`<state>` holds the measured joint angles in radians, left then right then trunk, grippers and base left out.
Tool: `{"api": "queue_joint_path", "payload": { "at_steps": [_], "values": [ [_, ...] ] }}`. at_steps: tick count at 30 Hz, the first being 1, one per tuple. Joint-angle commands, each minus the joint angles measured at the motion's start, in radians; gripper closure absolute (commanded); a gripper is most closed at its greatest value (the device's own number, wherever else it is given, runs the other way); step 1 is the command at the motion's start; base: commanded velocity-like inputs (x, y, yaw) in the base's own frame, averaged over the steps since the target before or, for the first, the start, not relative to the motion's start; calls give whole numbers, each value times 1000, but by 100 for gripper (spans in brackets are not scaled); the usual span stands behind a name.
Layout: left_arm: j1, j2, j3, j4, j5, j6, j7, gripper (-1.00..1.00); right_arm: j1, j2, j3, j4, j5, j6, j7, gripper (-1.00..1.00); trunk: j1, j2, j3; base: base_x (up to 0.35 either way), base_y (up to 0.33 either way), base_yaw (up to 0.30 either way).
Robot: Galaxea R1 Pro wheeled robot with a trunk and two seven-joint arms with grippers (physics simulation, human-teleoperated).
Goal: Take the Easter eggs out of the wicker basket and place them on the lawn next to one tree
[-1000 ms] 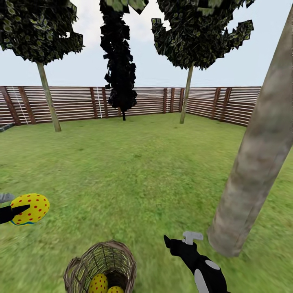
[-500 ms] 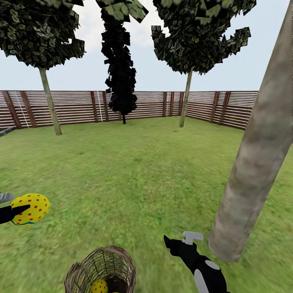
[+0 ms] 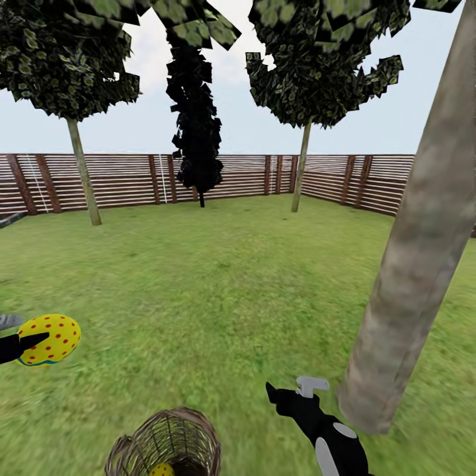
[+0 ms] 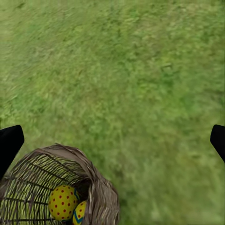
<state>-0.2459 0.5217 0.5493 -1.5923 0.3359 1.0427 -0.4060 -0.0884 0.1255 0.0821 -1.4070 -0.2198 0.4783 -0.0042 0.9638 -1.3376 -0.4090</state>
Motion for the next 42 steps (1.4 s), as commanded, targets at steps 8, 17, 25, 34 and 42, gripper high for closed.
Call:
{"api": "queue_joint_path", "payload": {
  "at_steps": [8, 17, 25, 34, 42],
  "values": [
    [-1, 0, 1, -1, -8, 5, -16, 100, -1, 0, 0, -1, -4, 5, 0, -100, -31, 56, 36, 0, 0, 0],
    [-1, 0, 1, -1, -8, 5, -20, 100, -1, 1, 1, 6, -4, 5, 0, -100, -65, 119, 79, -22, 0, 0],
    [-1, 0, 1, -1, -6, 5, -20, 100, -1, 1, 4, 8, -4, 5, 0, -100, -96, 175, 116, -48, 0, 0],
    [-1, 0, 1, -1, -6, 5, -20, 100, -1, 1, 22, 8, -4, 5, -1, -100, -130, 238, 158, 0, 0, 0],
    [-1, 0, 1, -1, -6, 5, -20, 100, -1, 2, 24, 8, -4, 5, -1, -100, -161, 294, 196, 0, 0, 0]
  ]
}}
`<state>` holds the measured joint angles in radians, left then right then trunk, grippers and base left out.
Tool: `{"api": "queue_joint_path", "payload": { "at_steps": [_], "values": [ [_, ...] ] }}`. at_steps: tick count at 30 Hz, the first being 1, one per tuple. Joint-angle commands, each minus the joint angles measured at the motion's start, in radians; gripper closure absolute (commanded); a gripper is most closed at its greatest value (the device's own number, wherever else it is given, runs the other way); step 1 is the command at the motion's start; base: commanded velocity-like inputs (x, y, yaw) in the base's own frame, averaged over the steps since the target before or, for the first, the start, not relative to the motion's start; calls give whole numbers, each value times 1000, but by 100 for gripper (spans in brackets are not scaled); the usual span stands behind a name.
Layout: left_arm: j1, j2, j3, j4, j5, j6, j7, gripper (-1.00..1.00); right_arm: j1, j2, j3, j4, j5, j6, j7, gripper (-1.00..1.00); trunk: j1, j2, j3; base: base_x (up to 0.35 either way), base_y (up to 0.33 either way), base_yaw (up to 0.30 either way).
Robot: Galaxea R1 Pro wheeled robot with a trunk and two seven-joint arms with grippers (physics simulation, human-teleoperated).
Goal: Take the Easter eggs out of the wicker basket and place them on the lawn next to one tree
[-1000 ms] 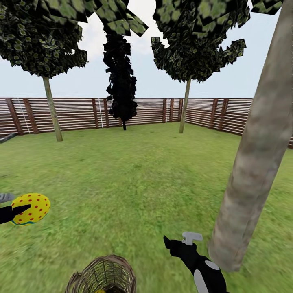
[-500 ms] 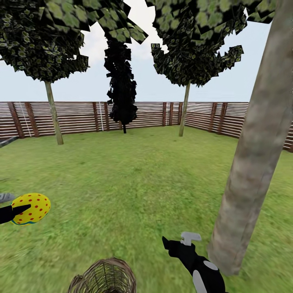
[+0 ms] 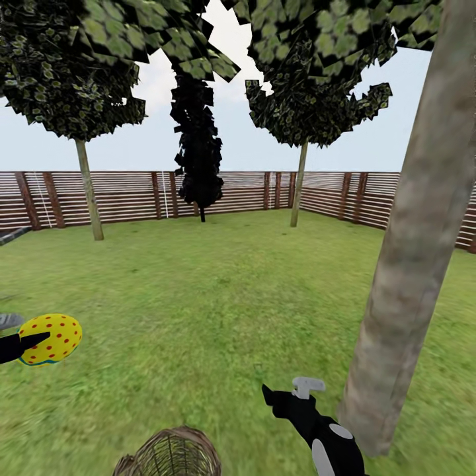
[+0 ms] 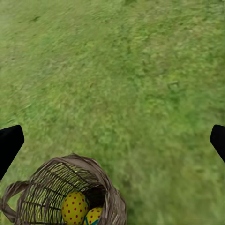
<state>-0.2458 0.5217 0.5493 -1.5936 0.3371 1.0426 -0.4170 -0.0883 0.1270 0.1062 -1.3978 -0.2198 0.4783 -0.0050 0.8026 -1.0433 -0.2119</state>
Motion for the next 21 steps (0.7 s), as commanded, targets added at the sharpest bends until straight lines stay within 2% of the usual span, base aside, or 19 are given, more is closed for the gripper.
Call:
{"api": "queue_joint_path", "payload": {
  "at_steps": [1, 12, 16, 21],
  "values": [
    [-1, 0, 1, 0, -7, 5, -9, 100, -1, 0, 0, -1, -4, 5, -1, -100, -4, 6, 3, 0, 0, 0],
    [-1, 0, 1, 0, -7, 5, -9, 100, 0, 0, 0, 1, -4, 5, -1, -100, -46, 83, 55, 0, 0, 0],
    [-1, 0, 1, 0, 8, 5, -9, 100, -1, 0, 7, 1, -4, 4, -1, -100, -61, 111, 74, 0, 0, 0],
    [-1, 1, 0, 0, 14, 5, -9, 100, -1, 0, 13, 2, -5, -43, 0, -100, -80, 146, 97, 0, 0, 0]
  ]
}}
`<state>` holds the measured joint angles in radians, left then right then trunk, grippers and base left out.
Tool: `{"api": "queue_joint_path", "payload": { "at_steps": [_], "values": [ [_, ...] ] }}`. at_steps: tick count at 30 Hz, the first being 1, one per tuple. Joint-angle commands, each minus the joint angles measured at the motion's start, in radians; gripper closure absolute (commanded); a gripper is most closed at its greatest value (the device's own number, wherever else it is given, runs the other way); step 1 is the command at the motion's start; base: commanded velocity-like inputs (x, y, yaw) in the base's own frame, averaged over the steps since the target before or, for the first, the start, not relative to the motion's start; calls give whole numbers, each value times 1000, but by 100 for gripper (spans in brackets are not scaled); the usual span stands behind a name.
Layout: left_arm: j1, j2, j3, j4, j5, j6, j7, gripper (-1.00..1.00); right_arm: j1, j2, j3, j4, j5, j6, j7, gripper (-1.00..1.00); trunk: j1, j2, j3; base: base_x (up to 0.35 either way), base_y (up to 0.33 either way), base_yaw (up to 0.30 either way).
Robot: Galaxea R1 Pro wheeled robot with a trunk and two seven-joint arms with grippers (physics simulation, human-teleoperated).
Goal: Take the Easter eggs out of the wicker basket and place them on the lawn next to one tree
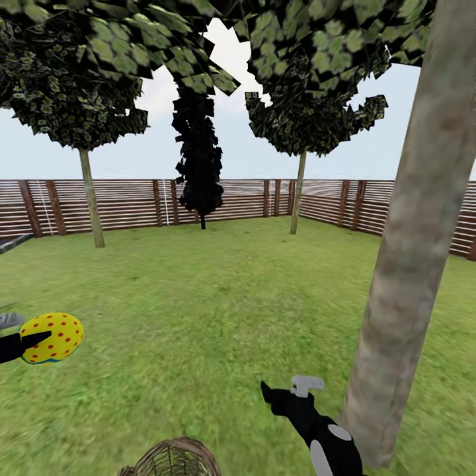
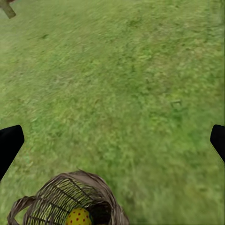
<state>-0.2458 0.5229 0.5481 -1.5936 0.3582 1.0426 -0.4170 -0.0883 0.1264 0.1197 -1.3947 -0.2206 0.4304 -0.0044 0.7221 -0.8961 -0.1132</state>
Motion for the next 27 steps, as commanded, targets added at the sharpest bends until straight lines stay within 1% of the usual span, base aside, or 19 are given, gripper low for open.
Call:
{"api": "queue_joint_path", "payload": {
  "at_steps": [1, 2, 6, 11, 15, 23, 27],
  "values": [
    [-1, 0, 1, 0, -7, 5, -9, 100, -1, 0, 0, -1, -5, 2, 0, -100, -4, 6, 3, 0, 0, 0],
    [-1, 0, 1, 0, -7, 5, -9, 100, -1, 0, 0, -1, -5, 0, 0, -100, -8, 13, 8, 0, 0, 0],
    [-1, 0, 1, 0, -5, 5, -10, 100, -1, 0, 0, 1, -5, -2, 0, -100, -8, 13, 14, 0, 0, 0],
    [-1, 0, 1, 0, -1, 5, -26, 100, -1, 0, 0, 8, -4, -3, 0, -100, -8, 13, 21, -54, -58, -18],
    [-1, 0, 0, 0, -1, 5, -28, 100, -1, 0, 0, 9, -5, -2, 0, -100, -8, 13, 23, -149, -206, -31],
    [-1, -1, 0, 0, -2, 5, -28, 100, -1, 0, 0, 10, -8, -2, 0, -100, -8, 13, 28, -175, -235, -220],
    [-1, -1, 0, 0, -2, 5, -28, 100, -1, 0, 0, 10, -6, -3, 0, -100, -8, 13, 29, -184, -236, -67]
  ]
}}
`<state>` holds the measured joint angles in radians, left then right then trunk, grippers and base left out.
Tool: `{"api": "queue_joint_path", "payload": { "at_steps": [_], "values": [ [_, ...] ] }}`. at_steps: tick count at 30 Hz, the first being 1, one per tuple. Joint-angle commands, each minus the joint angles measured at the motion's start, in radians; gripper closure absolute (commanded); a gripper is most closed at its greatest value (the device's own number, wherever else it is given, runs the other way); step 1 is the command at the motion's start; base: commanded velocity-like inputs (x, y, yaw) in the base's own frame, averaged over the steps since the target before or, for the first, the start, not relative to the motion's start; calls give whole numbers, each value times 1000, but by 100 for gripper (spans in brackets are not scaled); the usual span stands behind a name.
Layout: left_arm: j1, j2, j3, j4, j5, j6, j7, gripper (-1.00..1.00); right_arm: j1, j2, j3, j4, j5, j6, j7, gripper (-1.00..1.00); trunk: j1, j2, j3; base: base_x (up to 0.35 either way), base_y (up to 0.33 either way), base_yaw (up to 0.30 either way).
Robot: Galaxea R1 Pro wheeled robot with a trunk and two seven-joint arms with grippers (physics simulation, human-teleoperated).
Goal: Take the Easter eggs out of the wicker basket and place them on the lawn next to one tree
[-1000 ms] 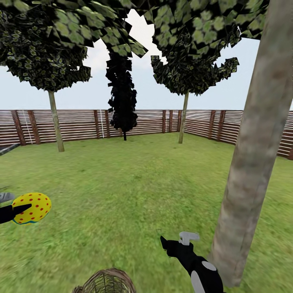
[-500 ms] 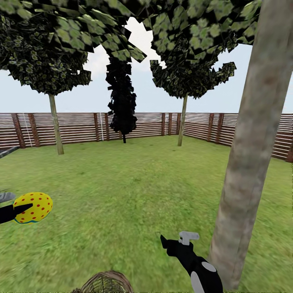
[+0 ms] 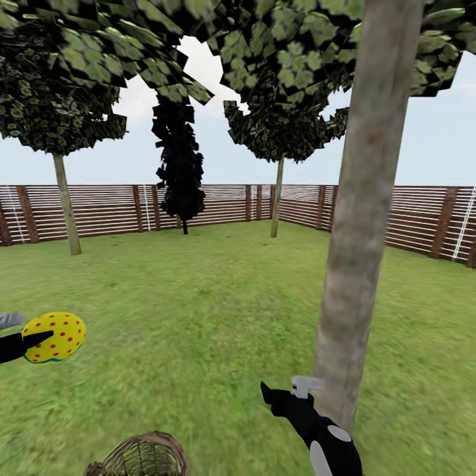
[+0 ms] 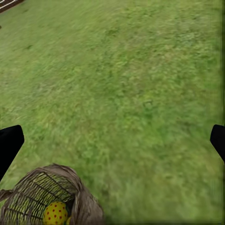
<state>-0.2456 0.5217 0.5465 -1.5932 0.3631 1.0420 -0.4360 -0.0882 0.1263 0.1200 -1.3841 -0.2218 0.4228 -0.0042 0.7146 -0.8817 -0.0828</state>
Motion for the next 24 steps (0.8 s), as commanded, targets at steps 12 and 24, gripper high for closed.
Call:
{"api": "queue_joint_path", "payload": {
  "at_steps": [12, 24],
  "values": [
    [-1, 0, 3, -1, -6, 5, -9, 100, -1, 0, -2, -1, -13, 5, 0, -100, 0, -1, -2, -182, -237, -3],
    [-10, 0, 2, -1, -7, 5, -9, 100, -1, 0, -11, -1, -13, 5, 0, -100, 0, -1, 5, -114, -244, -213]
  ]
}}
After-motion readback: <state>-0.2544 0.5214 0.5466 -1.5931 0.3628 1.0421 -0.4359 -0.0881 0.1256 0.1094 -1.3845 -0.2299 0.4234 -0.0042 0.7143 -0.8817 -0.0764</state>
